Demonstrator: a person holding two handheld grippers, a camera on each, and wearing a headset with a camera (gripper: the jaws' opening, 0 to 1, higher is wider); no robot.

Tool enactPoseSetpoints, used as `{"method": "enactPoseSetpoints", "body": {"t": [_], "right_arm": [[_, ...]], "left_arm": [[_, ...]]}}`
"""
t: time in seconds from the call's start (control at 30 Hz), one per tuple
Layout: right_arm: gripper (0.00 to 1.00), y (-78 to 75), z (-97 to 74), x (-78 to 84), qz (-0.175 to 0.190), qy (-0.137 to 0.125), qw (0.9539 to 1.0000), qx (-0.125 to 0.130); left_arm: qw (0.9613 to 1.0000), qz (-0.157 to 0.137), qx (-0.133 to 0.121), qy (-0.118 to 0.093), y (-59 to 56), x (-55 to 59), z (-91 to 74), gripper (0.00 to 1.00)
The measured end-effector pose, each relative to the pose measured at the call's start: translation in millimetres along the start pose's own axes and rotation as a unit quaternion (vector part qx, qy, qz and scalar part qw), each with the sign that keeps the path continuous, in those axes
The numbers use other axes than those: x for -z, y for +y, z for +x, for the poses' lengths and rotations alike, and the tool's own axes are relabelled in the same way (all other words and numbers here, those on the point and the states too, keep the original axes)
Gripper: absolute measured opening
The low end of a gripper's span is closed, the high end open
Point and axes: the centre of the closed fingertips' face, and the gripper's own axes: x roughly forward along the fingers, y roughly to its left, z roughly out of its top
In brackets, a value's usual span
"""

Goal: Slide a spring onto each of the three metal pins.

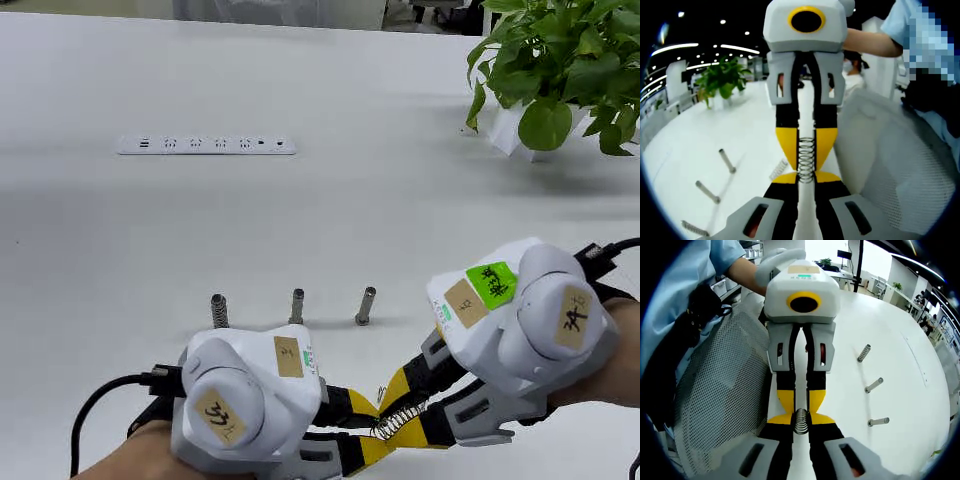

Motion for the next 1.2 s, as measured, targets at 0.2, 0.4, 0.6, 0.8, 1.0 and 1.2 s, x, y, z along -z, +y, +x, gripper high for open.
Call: {"method": "enactPoseSetpoints", "body": {"t": [0.2, 0.4, 0.6, 0.8, 1.0, 1.2], "right_arm": [[0.12, -9.4, -1.0, -2.7, -0.001, -0.002, 1.0, 0.01], [0.12, -17.6, -0.3, 4.9, 0.004, 0.012, 0.9999, 0.009], [0.12, -25.2, 0.2, 6.2, -0.004, 0.024, 0.9997, 0.005], [0.12, -37.6, 0.1, 0.7, -0.018, 0.03, 0.9994, 0.005], [0.12, -52.5, -0.6, -3.2, -0.034, 0.042, 0.9985, 0.002], [0.12, -75.0, -4.5, -13.6, -0.053, 0.052, 0.9973, 0.005]], "left_arm": [[0.9993, -0.017, -0.034, -0.003, 12.4, 7.2, -10.8, 0.15], [0.9947, -0.043, -0.089, -0.029, 28.7, 14.4, -28.5, 0.33], [0.9847, -0.076, -0.152, -0.04, 45.6, 29.4, -50.7, 0.53], [0.9733, -0.103, -0.197, -0.056, 58.4, 42.9, -75.5, 0.75], [0.9617, -0.123, -0.241, -0.04, 69.0, 61.9, -97.2, 0.94], [0.956, -0.133, -0.26, -0.029, 73.0, 73.8, -112.4, 1.0]]}}
